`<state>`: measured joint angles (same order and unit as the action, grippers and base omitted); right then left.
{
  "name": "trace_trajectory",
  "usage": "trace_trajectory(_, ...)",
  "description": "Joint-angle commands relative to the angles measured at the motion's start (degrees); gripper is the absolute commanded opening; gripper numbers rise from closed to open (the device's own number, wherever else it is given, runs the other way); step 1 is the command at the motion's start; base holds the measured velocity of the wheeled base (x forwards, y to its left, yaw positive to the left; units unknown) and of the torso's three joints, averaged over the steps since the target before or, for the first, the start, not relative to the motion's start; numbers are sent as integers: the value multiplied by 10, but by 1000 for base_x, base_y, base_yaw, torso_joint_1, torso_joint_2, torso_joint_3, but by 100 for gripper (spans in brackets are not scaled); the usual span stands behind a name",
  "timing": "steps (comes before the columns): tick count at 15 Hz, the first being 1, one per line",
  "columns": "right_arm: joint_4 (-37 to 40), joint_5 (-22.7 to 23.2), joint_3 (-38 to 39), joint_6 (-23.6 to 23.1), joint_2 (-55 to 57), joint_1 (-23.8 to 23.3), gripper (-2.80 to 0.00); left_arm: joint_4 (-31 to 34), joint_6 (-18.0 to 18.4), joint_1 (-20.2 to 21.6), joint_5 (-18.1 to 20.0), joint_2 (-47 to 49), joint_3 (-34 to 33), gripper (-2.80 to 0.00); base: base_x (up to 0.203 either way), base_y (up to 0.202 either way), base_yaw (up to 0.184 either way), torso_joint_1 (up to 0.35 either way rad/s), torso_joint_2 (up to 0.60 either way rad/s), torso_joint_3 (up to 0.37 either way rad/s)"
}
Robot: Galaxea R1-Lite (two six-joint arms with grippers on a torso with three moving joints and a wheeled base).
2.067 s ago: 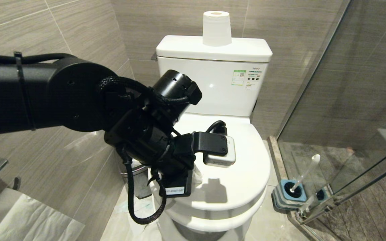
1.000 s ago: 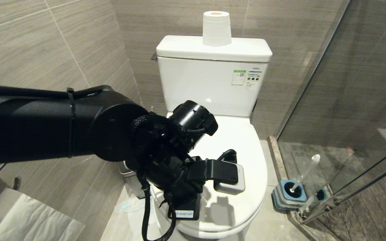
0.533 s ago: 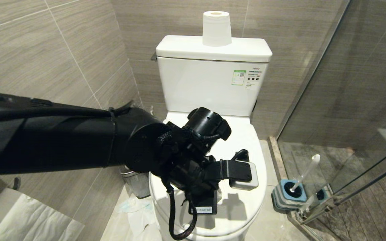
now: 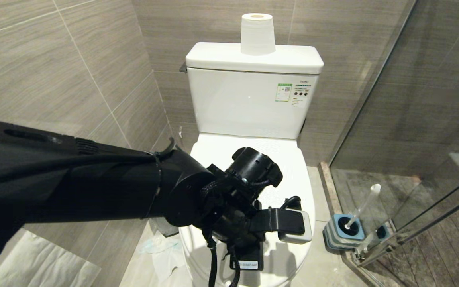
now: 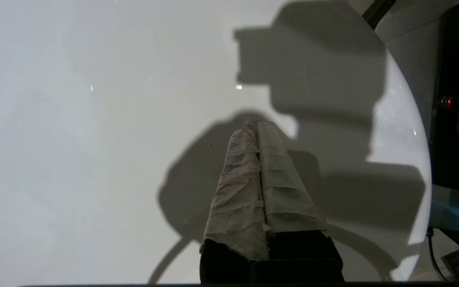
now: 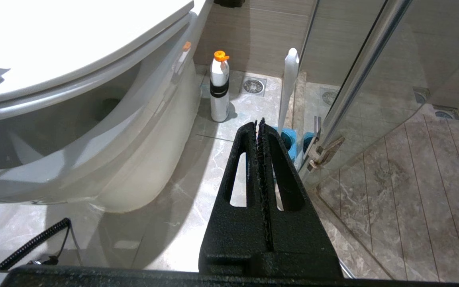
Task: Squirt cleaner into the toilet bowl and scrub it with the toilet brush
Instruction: Close the toilet lid
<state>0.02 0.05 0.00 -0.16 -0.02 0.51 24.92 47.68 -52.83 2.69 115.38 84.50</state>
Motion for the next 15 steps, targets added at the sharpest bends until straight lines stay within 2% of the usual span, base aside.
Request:
trace_trajectory(1, 1, 0, 1, 0, 0, 0, -280, -25, 1, -2, -4, 13, -6, -280, 0, 0, 0, 0, 0, 0)
trace_trajectory(8, 1, 0, 1, 0, 0, 0, -280, -125, 0, -11, -10, 51, -18, -280, 0, 0, 0, 0, 0, 0)
trace_trajectory(12, 0, 0, 1, 0, 0, 0, -280, -131, 0, -10, -13, 65, -19, -280, 0, 0, 0, 0, 0, 0)
trace_trajectory(15, 0, 0, 1, 0, 0, 0, -280, -164, 0, -10, -14, 80, -20, -280, 0, 0, 0, 0, 0, 0)
